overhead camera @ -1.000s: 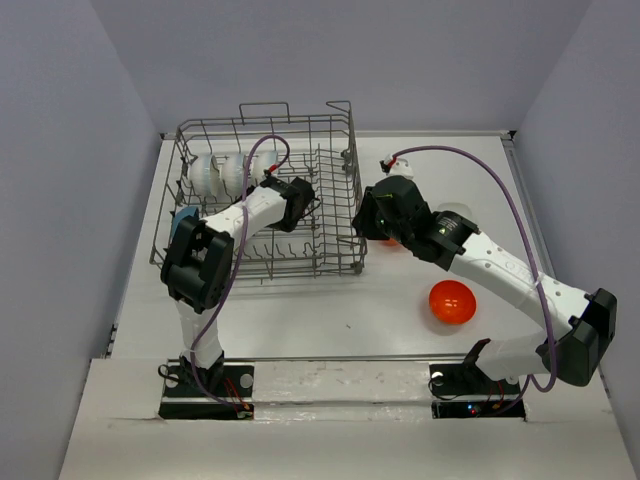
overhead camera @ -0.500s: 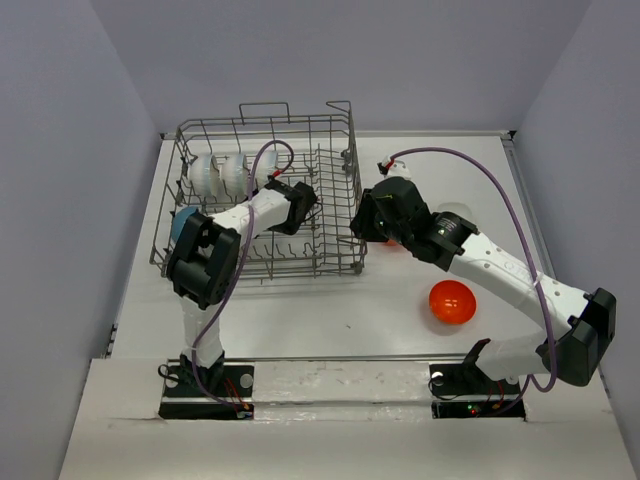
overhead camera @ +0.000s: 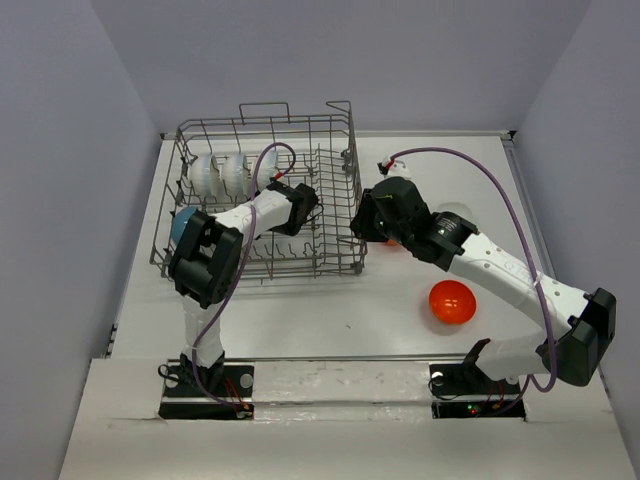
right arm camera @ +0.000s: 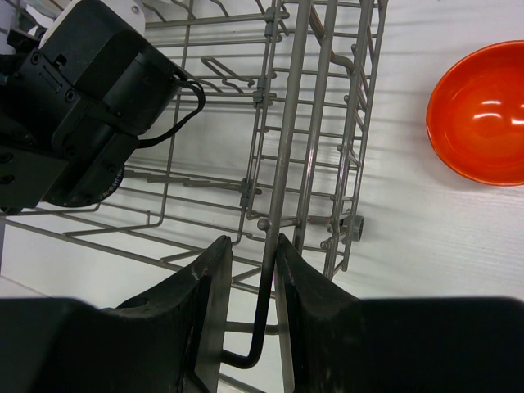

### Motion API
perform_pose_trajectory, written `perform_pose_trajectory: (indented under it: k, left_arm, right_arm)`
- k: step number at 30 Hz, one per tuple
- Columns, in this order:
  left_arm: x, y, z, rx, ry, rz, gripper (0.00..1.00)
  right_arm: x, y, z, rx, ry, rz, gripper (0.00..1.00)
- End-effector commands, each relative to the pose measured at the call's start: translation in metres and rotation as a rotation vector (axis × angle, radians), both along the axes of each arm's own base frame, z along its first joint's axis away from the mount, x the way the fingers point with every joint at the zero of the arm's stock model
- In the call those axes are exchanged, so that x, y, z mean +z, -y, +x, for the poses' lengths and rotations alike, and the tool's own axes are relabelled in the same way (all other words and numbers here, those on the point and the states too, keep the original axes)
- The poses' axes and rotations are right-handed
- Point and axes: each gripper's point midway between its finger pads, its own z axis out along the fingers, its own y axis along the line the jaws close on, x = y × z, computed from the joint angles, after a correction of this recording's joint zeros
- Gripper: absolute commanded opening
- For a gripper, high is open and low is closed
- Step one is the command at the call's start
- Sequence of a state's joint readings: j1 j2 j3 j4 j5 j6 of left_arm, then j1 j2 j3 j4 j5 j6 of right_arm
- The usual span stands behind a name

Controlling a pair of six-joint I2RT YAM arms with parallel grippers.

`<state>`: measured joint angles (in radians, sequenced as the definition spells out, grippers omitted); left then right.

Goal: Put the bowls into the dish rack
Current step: Insert the bowl into the dish rack.

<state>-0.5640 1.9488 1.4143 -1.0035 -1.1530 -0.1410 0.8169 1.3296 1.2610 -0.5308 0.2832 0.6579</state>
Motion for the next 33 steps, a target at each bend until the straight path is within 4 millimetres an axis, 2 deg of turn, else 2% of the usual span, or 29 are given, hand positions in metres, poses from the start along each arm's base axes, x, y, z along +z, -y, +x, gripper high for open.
perform_pose_trajectory:
  k: [1, 3, 8, 9, 13, 20, 23, 26, 27, 28, 33]
  left_arm:
    - [-0.005, 0.003, -0.008, -0.009, -0.032, -0.021, 0.07]
    - [-0.005, 0.003, -0.008, -0.010, -0.034, -0.021, 0.08]
    - [-0.002, 0.003, -0.008, -0.009, -0.026, -0.025, 0.20]
    - [-0.002, 0.003, -0.008, -0.009, -0.024, -0.026, 0.25]
    - [0.001, 0.002, -0.008, -0.008, -0.017, -0.026, 0.32]
    - [0.002, 0.002, -0.008, -0.008, -0.012, -0.032, 0.34]
    - [0.004, 0.002, -0.008, -0.010, -0.007, -0.029, 0.30]
    - [0.006, 0.002, -0.008, -0.008, 0.002, -0.031, 0.16]
    - [0.007, 0.001, -0.008, -0.006, 0.005, -0.033, 0.06]
    - [0.008, 0.001, -0.008, -0.006, 0.011, -0.037, 0.03]
    - [0.012, -0.002, -0.010, -0.002, 0.017, -0.044, 0.00]
  right_arm:
    - [0.016, -0.007, 0.001, 0.021, 0.046, 0.049, 0.33]
    - [0.016, -0.007, 0.001, 0.021, 0.046, 0.049, 0.33]
    - [0.016, -0.007, 0.001, 0.021, 0.046, 0.049, 0.33]
    - [0.015, -0.007, 0.001, 0.022, 0.046, 0.047, 0.33]
    - [0.015, -0.007, 0.001, 0.023, 0.045, 0.048, 0.33]
    - [0.017, -0.007, 0.000, 0.024, 0.046, 0.052, 0.33]
    - [0.017, -0.007, 0.000, 0.024, 0.046, 0.052, 0.33]
    - [0.016, -0.007, 0.000, 0.025, 0.044, 0.050, 0.33]
    - [0.016, -0.007, -0.001, 0.026, 0.043, 0.051, 0.33]
    - [0.016, -0.007, 0.000, 0.027, 0.045, 0.051, 0.33]
    - [0.016, -0.008, -0.001, 0.030, 0.043, 0.052, 0.33]
